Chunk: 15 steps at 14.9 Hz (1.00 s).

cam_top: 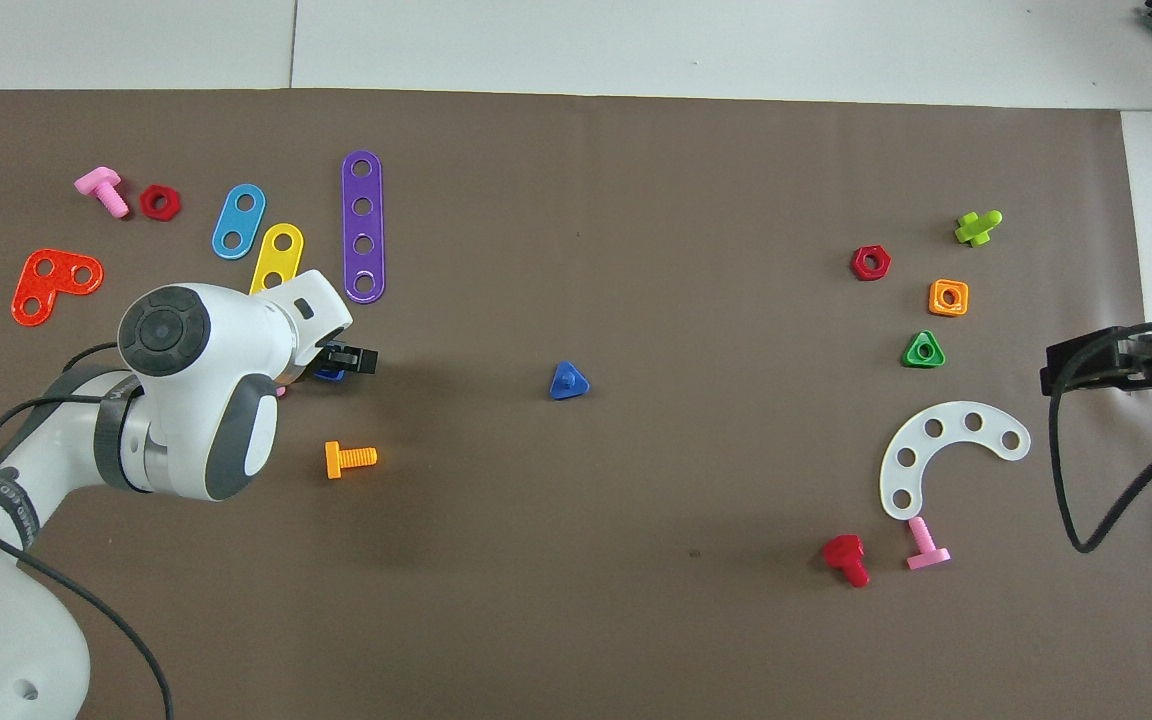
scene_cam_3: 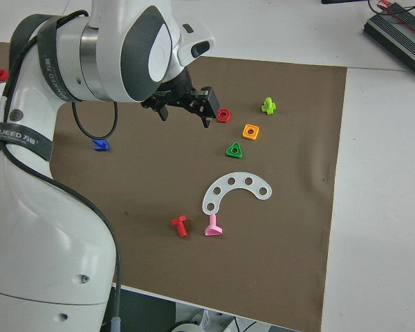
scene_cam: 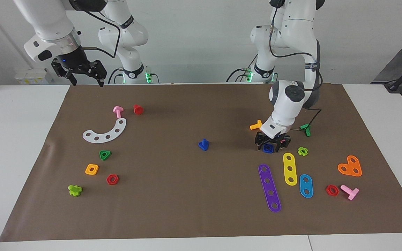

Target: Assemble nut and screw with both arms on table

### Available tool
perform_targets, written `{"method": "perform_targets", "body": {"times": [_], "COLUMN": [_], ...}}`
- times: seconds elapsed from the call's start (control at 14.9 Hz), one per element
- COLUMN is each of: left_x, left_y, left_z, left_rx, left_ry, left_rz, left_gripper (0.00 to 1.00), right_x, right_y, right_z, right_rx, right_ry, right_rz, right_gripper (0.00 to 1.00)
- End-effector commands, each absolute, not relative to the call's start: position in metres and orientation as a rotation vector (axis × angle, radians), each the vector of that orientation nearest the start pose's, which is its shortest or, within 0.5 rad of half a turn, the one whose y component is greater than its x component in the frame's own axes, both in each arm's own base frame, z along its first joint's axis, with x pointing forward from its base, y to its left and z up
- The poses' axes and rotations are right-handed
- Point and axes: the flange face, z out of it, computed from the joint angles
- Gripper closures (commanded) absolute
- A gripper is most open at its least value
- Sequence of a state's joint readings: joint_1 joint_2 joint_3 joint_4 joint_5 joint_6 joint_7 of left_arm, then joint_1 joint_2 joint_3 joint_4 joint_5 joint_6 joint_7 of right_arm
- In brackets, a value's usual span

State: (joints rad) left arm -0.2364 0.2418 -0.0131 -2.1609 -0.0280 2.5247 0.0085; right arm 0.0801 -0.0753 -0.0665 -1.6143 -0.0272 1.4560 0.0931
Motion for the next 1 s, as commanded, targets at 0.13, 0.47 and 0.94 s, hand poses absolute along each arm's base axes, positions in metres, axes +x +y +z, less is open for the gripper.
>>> {"method": "perform_targets", "body": {"times": [0.13,0.47,0.94], "left_x": [0.557,0.594,0.586], "left_y": [-0.139,-0.162,-0.296], "left_z": [0.303,0.379,0.419], "left_rx": [-3.156,-3.176,-3.217], "left_ry": [0.352,0.254,-0.018], "left_rz": [-0.169,-0.160,-0.218], "left_gripper": [0.87,1.00,1.00], "right_x": [0.508,0.508,0.508], "right_y": [0.003,0.004,0.004], "right_z": [0.643,0.642,0.643], "right_rx": [-3.158,-3.159,-3.159], "right_ry": [0.077,0.072,0.069], "right_rz": [0.079,0.082,0.079], "right_gripper": [0.00,0.00,0.00]}}
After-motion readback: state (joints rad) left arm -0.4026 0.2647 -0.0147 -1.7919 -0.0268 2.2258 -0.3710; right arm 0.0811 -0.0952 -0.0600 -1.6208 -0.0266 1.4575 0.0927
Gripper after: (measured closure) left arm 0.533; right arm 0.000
